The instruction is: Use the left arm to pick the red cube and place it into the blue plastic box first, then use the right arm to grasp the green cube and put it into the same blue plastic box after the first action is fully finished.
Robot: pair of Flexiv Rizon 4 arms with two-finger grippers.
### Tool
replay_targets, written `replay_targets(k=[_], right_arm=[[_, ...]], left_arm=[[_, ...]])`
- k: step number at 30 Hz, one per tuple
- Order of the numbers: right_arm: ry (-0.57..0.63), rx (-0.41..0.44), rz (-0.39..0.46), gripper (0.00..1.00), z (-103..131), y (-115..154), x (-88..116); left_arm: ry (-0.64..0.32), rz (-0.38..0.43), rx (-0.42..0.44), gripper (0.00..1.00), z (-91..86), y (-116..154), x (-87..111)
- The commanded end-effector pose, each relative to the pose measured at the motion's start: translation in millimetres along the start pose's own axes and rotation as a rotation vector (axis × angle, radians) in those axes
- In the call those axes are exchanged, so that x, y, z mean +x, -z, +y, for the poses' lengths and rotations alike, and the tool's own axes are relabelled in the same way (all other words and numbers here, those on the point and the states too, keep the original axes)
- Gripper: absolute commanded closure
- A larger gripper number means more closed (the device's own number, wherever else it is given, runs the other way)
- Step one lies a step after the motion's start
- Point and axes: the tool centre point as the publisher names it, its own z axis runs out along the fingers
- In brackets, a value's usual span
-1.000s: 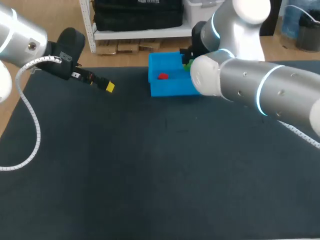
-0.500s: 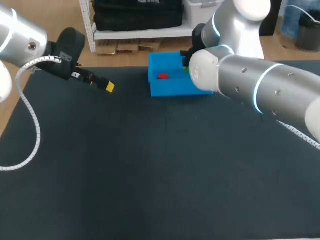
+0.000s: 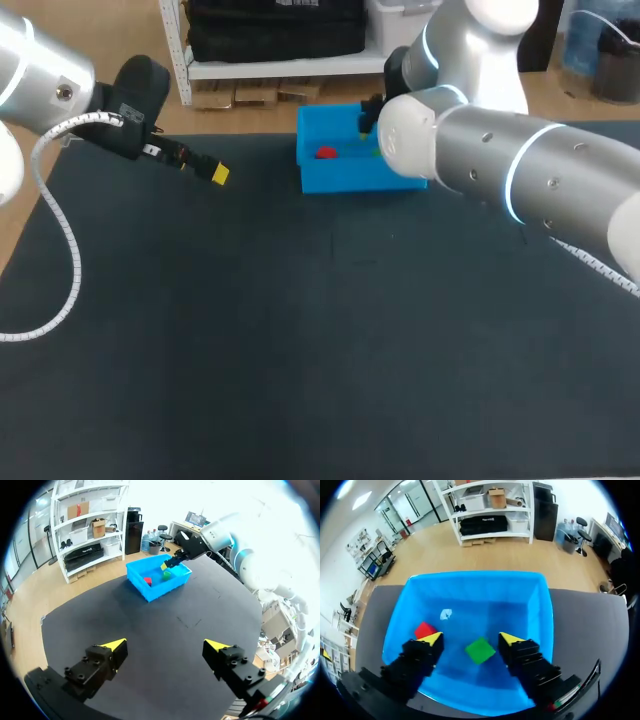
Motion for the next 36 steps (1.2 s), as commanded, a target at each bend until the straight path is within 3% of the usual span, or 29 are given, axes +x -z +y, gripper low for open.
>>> replay_targets(k=[1, 9, 17, 27, 36], right_arm=[[0.002, -0.006, 0.002, 0.0, 4.3, 4.6, -2.6], [0.001, -0.045, -0.016, 0.0, 17.5, 31.8, 0.1], [0.008, -0.017, -0.038, 0.0, 31.4, 79.7, 4.8], [0.004, -0.052, -0.031, 0.0, 40.8, 141.3, 35.7], [0.012, -0.057, -0.037, 0.0, 42.3, 158.2, 48.6]], left_arm=[[-0.003, -0.005, 0.005, 0.0, 1.2, -0.1, 1.0], [-0.003, -0.005, 0.005, 0.0, 1.2, -0.1, 1.0], [-0.003, -0.005, 0.005, 0.0, 1.2, -0.1, 1.0], [-0.003, -0.005, 0.005, 0.0, 1.2, -0.1, 1.0], [-0.003, -0.005, 0.005, 0.0, 1.2, -0.1, 1.0]])
